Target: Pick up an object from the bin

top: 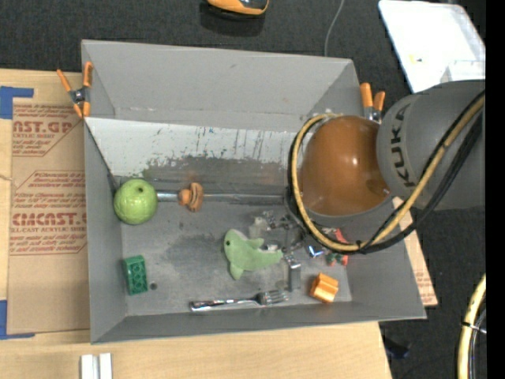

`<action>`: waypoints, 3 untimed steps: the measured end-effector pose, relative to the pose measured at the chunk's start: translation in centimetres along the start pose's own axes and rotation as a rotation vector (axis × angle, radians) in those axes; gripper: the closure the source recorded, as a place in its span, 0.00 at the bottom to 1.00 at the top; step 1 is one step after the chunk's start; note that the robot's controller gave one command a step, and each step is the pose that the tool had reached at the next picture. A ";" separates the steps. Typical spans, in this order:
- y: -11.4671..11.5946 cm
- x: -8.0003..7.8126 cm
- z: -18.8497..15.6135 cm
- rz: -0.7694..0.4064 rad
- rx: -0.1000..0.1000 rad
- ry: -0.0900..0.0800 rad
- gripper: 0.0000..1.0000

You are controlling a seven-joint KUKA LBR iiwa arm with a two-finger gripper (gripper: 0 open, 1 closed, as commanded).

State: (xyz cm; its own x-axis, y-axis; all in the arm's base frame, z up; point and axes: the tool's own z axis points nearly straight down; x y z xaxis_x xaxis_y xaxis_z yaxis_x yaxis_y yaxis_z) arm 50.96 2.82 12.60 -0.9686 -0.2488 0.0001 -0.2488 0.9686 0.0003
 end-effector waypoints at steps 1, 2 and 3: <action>5.6 0.3 3.7 -0.259 -0.004 -0.002 0.00; -0.9 0.8 5.5 0.122 0.005 -0.008 1.00; -0.9 0.8 5.5 0.122 0.004 -0.008 1.00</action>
Offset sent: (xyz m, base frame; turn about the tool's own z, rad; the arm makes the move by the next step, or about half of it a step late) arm -0.0066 -0.0115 -0.0560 0.1214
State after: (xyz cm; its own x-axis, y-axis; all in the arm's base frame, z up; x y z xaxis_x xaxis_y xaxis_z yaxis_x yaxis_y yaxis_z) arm 50.40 1.72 7.11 -0.9916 -0.1294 -0.0076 -0.1294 0.9916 -0.0037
